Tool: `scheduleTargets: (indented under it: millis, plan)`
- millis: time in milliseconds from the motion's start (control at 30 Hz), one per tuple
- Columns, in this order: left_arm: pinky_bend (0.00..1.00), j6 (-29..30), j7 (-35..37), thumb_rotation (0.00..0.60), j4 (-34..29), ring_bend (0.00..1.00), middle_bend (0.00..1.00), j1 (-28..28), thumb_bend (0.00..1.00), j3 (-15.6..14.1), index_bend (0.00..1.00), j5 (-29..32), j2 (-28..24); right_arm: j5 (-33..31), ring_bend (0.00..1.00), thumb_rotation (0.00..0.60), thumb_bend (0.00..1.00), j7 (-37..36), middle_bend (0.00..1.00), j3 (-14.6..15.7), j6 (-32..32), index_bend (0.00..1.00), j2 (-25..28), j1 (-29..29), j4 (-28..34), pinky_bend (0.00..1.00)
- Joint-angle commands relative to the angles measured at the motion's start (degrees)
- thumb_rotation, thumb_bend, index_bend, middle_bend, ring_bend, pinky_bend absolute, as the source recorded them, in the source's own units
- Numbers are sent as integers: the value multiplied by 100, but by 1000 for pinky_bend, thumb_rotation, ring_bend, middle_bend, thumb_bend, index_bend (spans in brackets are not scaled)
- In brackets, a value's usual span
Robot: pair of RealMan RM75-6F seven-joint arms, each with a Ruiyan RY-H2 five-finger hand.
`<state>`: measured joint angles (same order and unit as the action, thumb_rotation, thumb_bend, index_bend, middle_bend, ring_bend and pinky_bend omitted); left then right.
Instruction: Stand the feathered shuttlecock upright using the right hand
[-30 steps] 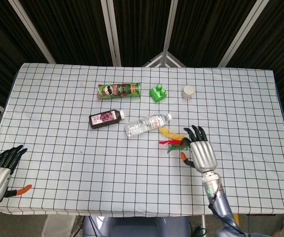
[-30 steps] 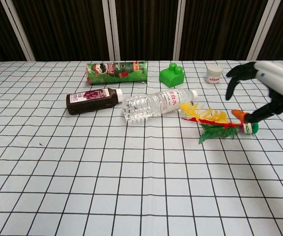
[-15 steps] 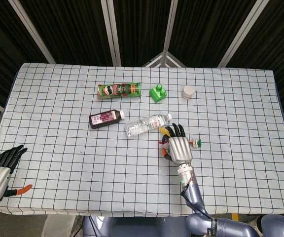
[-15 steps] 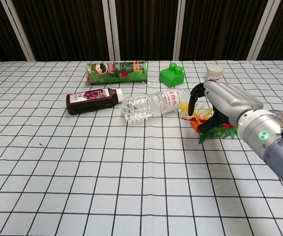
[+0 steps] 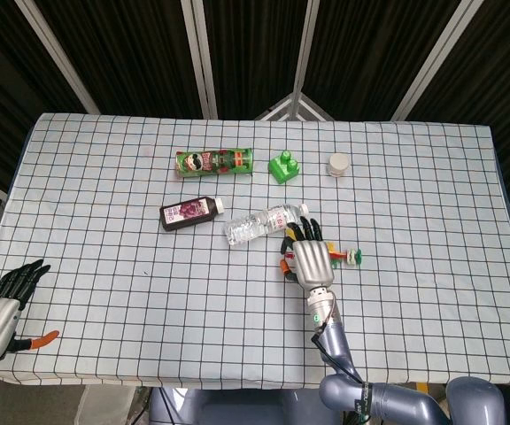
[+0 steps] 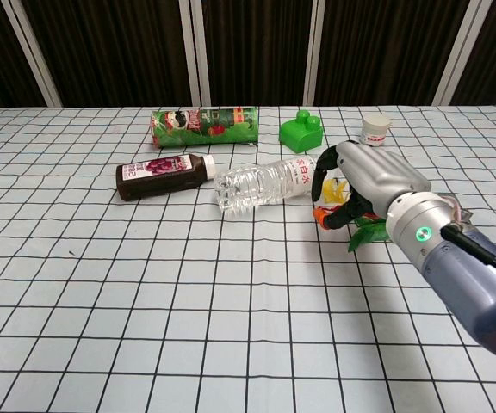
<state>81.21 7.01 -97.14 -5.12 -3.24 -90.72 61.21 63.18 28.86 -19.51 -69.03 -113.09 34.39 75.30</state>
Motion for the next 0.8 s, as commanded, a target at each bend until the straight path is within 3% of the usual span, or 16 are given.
scheduleTargets:
  millis: [33, 800]
  plan:
    - [0, -10, 10, 600, -11, 0, 0, -5, 0, 0, 0, 6, -4, -22, 0, 600, 417, -3, 220, -13, -7, 582, -21, 17, -35, 0]
    - [0, -30, 27, 600, -44, 0, 0, -22, 0, -4, 0, 10, -10, 14, 0, 600, 443, -121, 231, 27, -108, 621, -117, 124, -138, 0]
